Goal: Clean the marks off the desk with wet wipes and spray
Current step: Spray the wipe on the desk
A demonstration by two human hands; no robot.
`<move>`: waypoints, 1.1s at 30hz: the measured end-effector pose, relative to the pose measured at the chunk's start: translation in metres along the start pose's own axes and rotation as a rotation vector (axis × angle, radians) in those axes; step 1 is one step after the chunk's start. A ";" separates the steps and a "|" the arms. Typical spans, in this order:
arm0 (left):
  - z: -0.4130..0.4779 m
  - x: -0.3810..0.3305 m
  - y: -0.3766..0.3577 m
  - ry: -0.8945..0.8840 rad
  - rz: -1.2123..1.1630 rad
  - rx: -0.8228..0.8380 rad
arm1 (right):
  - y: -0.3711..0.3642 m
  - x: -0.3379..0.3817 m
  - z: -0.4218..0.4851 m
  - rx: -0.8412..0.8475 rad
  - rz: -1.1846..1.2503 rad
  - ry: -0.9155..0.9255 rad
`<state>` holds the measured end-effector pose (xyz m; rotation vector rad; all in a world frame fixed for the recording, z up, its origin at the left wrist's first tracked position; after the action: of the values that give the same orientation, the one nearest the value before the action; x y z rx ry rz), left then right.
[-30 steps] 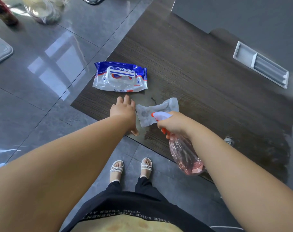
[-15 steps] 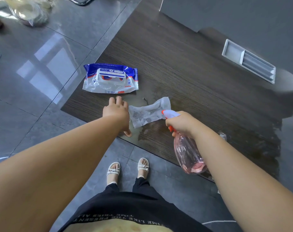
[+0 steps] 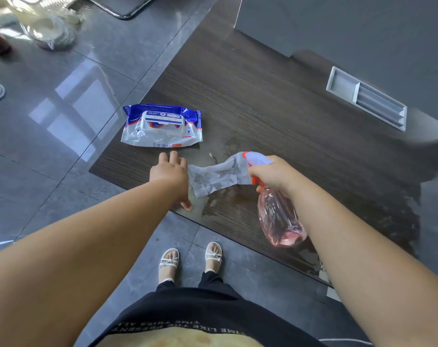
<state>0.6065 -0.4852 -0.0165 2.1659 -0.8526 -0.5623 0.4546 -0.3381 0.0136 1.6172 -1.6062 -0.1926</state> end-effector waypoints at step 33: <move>0.002 -0.004 0.004 0.091 -0.060 0.058 | 0.027 0.103 0.140 -0.373 0.180 0.331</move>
<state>0.6012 -0.4856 -0.0137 2.2582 -0.7655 -0.4700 0.3636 -0.4862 -0.0152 1.1460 -1.3566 -0.1133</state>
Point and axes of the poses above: each hand's wrist, its own z-axis towards the middle knuckle, its own y-axis out of the back of the hand, x = y × z, the point moved 2 cm from there along z, towards the middle knuckle, and after that the axes turned 13 degrees about -z, right-handed, at the moved point
